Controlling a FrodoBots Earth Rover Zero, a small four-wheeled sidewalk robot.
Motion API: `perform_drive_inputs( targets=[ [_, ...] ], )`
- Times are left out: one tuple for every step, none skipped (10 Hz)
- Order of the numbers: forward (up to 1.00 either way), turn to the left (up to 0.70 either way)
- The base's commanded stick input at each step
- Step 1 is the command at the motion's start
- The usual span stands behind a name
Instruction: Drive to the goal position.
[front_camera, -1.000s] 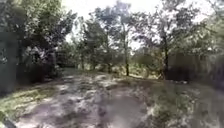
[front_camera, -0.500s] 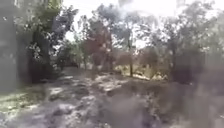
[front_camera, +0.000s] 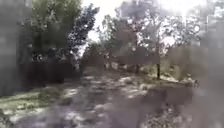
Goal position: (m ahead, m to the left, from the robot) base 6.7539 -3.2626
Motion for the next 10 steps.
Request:
perform_drive_inputs(
  targets=[
    [0.7, 0.0],
    [0.7, 0.0],
    [0.7, 0.0],
    [0.7, 0.0],
    [0.7, 0.0],
    [0.7, 0.0],
    [0.7, 0.0],
    [0.7, 0.0],
    [0.7, 0.0],
    [0.7, 0.0]
  ],
)
